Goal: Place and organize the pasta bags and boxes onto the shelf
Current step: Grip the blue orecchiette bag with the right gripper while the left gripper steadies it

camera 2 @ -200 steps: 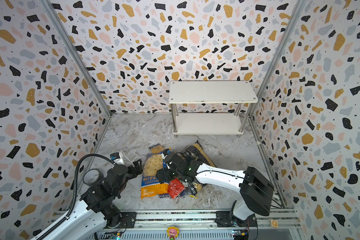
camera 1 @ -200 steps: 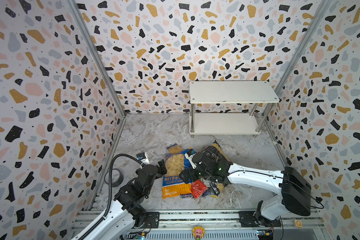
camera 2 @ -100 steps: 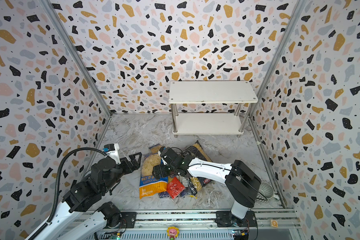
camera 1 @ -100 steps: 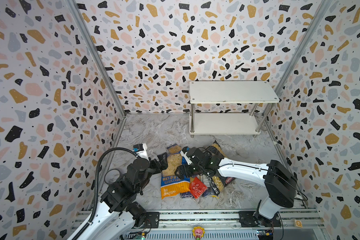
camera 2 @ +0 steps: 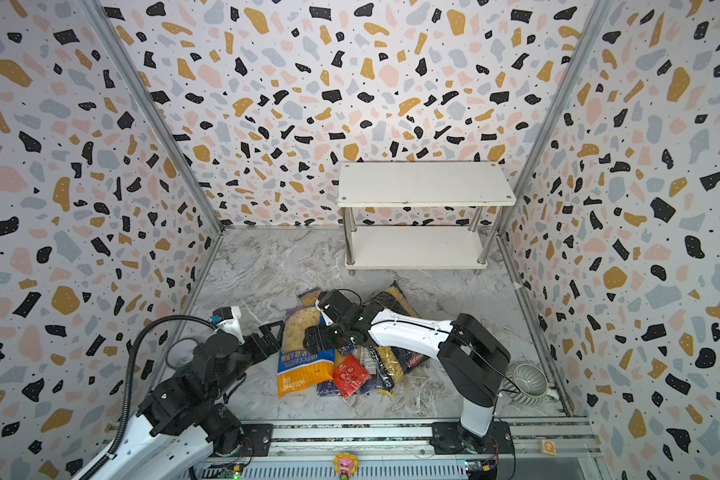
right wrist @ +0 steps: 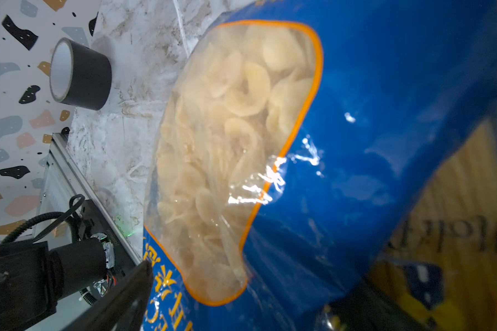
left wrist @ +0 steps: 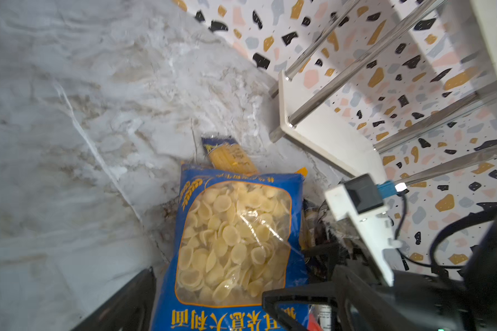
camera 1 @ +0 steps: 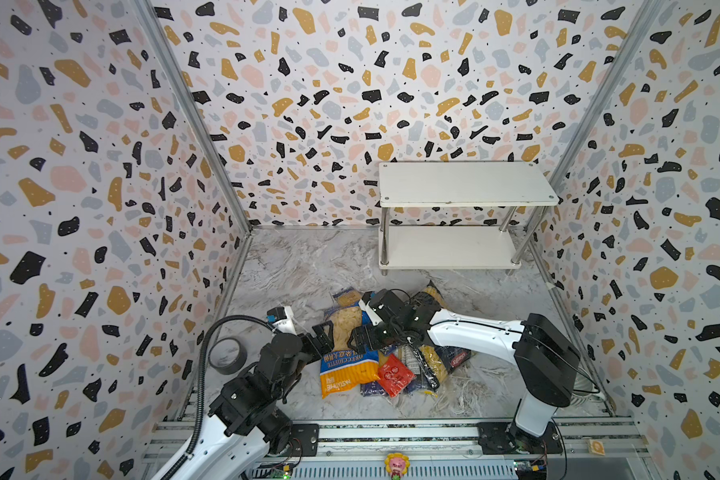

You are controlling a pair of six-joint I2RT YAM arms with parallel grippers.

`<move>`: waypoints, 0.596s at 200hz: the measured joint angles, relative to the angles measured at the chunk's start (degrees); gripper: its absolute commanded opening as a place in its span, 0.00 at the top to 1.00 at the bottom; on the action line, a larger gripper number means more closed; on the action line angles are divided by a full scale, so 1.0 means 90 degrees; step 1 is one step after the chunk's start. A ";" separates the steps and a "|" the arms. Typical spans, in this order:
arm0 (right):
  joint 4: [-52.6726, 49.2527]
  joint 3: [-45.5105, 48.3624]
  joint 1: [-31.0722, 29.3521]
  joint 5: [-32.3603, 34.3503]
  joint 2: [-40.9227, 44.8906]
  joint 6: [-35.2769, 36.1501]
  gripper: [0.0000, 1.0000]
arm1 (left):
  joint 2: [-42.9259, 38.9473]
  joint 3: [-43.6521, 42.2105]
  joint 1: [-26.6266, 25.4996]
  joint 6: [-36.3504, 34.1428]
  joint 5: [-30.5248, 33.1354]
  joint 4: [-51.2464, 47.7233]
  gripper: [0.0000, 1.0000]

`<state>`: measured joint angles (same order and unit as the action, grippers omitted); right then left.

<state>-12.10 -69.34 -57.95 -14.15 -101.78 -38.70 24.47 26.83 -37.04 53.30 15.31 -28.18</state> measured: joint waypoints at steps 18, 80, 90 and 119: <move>0.0100 -0.0117 0.0029 -0.0170 -0.0192 0.0005 0.01 | -0.0211 -0.0444 0.0000 0.0296 -0.0104 0.0146 0.12; 0.0384 -0.0114 0.0131 -0.0542 -0.0364 0.0027 0.01 | -0.0865 -0.1416 0.0000 0.1166 -0.0323 0.0500 0.16; 0.0461 -0.0068 0.0172 -0.0653 -0.0359 0.0027 0.01 | -0.0806 -0.1457 0.0000 0.1217 -0.0330 0.0546 0.17; 0.0563 -0.0027 0.0238 -0.0855 -0.0357 0.0051 0.01 | -0.0806 -0.1617 0.0012 0.1462 -0.0328 0.0588 0.22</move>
<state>-7.03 -69.58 -55.81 -21.85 -104.99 -38.24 17.21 12.27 -36.93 66.46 12.36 -22.90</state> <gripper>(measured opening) 0.990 0.792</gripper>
